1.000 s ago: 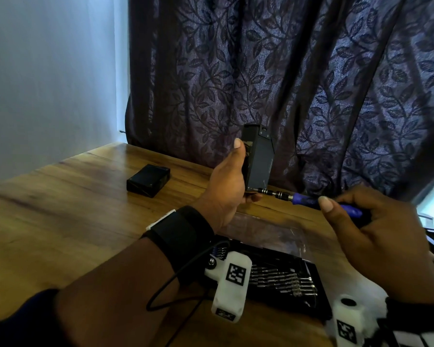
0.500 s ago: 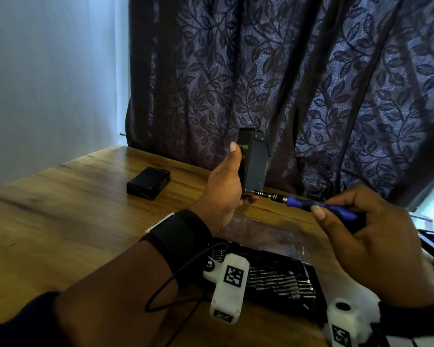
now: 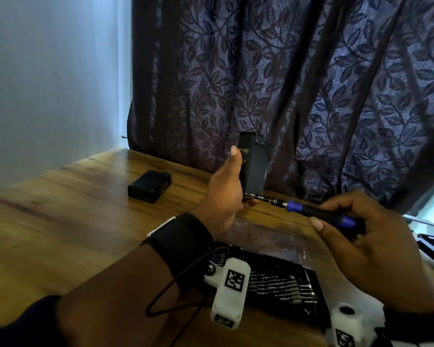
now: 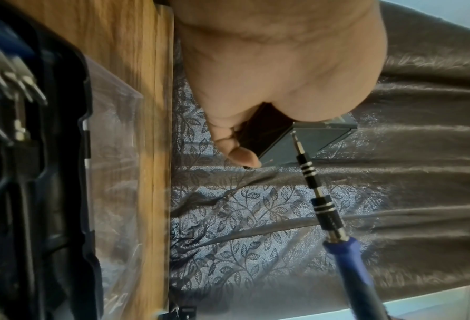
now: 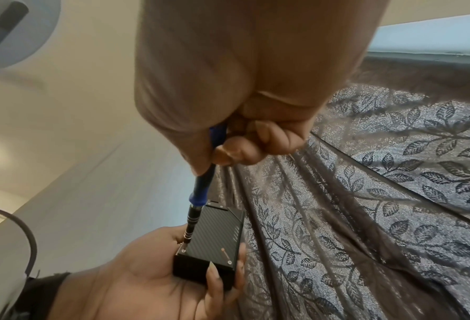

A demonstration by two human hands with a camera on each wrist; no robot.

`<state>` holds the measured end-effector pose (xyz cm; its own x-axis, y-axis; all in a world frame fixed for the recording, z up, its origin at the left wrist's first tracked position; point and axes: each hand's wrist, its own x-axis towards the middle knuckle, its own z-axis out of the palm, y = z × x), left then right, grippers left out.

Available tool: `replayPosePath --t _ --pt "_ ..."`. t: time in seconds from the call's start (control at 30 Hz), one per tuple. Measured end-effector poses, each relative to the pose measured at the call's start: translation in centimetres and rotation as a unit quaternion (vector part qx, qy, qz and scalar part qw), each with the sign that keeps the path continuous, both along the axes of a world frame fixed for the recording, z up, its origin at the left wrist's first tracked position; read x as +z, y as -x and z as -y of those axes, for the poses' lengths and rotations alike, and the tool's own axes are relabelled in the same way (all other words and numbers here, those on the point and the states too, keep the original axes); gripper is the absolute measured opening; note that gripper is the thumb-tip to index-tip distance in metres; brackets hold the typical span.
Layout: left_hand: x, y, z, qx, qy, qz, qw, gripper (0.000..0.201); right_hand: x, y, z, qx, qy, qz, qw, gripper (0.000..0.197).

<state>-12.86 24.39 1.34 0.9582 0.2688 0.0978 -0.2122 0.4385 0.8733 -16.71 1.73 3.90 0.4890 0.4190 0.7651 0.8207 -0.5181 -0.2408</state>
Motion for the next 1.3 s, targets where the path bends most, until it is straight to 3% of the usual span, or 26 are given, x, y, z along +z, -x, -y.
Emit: replayPosePath --t 0.27,0.47,0.53,0.67,0.93,1.13,1.2,1.27,1.3 --pt "-0.5 -0.6 0.0 -0.003 0.016 -0.001 1.000 0.075 -0.3 -0.4 -0.2 -0.031 -0.019 0.006 0.999 0.019" --pt "-0.5 -0.9 0.2 0.003 0.011 -0.004 1.000 0.092 -0.4 -1.4 0.2 -0.051 -0.005 0.013 0.999 0.048" --pt "-0.7 -0.8 0.2 0.006 0.001 -0.005 1.000 0.090 -0.3 -1.2 0.2 -0.043 -0.005 0.012 0.999 0.045" --pt "-0.9 -0.6 0.4 0.001 -0.013 -0.002 1.000 0.067 -0.1 -0.5 0.2 0.015 -0.015 -0.023 1.000 0.013" --pt "-0.9 -0.3 0.6 0.003 -0.008 0.002 1.000 0.061 0.0 -0.4 0.3 -0.014 -0.014 0.004 1.000 0.016" --pt "-1.1 -0.4 0.9 -0.003 -0.030 0.000 1.000 0.063 0.0 -1.3 0.6 -0.028 -0.010 0.008 1.000 0.043" --pt "-1.2 -0.4 1.1 -0.005 -0.043 0.004 0.999 0.063 0.1 -1.0 0.7 -0.013 -0.024 -0.001 1.000 0.033" --pt "-1.4 -0.4 1.3 -0.004 -0.048 0.010 0.999 0.060 0.2 -0.8 0.8 0.002 -0.034 -0.013 0.999 0.011" --pt "-1.5 -0.5 1.3 -0.003 -0.048 0.013 0.999 0.060 0.2 -0.8 0.8 0.009 -0.032 -0.018 0.999 0.014"
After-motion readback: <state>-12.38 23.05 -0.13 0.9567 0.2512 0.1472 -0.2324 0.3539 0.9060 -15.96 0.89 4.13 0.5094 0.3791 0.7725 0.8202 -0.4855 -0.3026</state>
